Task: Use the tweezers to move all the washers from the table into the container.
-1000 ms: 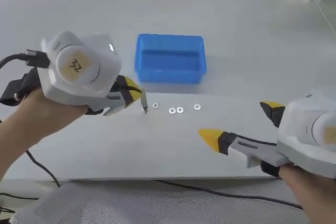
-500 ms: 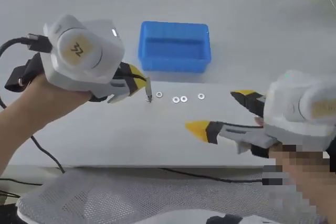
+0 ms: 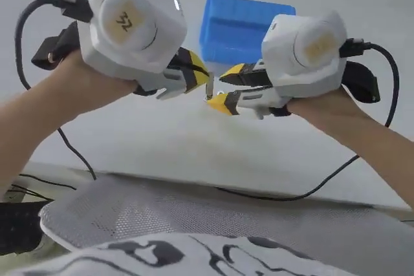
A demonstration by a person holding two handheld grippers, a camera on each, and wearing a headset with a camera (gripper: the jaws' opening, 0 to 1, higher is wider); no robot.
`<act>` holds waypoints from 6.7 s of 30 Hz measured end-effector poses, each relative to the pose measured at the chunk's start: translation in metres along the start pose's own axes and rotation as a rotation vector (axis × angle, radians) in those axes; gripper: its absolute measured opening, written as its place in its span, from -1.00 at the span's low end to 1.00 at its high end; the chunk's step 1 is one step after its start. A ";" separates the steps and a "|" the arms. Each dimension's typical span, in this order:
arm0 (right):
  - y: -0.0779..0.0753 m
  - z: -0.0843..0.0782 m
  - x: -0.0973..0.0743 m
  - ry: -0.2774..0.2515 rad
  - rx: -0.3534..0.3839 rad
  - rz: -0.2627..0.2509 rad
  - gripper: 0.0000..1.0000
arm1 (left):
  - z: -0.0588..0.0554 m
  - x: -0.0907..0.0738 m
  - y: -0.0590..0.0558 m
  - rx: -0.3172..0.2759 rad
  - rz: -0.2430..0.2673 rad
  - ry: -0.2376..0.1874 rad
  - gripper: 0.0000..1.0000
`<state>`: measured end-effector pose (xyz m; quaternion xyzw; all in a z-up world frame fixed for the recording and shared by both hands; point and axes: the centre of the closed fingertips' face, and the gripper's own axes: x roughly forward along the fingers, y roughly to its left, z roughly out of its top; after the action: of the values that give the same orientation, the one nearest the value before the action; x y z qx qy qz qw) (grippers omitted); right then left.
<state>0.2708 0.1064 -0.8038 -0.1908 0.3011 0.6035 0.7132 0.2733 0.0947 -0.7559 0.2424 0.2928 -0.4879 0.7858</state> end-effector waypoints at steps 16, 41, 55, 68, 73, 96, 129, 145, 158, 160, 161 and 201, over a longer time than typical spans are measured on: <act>-0.005 -0.003 0.011 0.025 -0.153 0.027 -0.89 | -0.001 0.004 0.004 0.022 0.003 -0.007 -1.00; -0.012 0.023 -0.004 -0.011 -0.229 -0.034 -0.93 | 0.029 -0.010 0.006 0.115 0.008 -0.009 -1.00; -0.029 0.042 -0.026 -0.039 -0.266 -0.105 -0.93 | 0.055 -0.013 0.014 0.181 0.075 -0.054 -1.00; -0.067 0.054 -0.031 -0.075 -0.237 -0.168 -0.93 | 0.070 -0.003 0.049 0.180 0.145 -0.095 -1.00; -0.081 0.057 -0.027 -0.070 -0.243 -0.187 -0.94 | 0.069 0.005 0.061 0.186 0.162 -0.092 -1.00; -0.106 0.026 0.013 0.010 -0.207 -0.157 -0.93 | 0.039 0.042 0.082 0.062 0.135 -0.045 -0.98; -0.113 0.023 0.025 0.022 -0.220 -0.116 -0.93 | 0.026 0.049 0.099 0.031 0.112 -0.038 -0.98; -0.094 0.047 -0.010 -0.024 -0.250 -0.167 -0.90 | 0.047 0.017 0.091 0.028 0.185 -0.115 -1.00; -0.071 0.061 -0.033 -0.156 -0.129 -0.166 -0.88 | 0.068 -0.016 0.063 0.048 0.189 -0.140 -1.00; -0.066 0.061 -0.033 -0.174 -0.094 -0.155 -0.87 | 0.067 -0.018 0.058 0.037 0.183 -0.140 -1.00; -0.064 0.060 -0.033 -0.181 -0.081 -0.153 -0.87 | 0.066 -0.018 0.056 0.033 0.181 -0.141 -1.00; -0.031 -0.005 0.001 -0.073 0.099 -0.089 -0.85 | 0.016 0.028 0.014 -0.120 0.054 -0.083 -1.00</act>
<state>0.3004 0.0979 -0.8117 -0.1463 0.2956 0.5623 0.7583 0.2998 0.0726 -0.7628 0.1824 0.2821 -0.4575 0.8233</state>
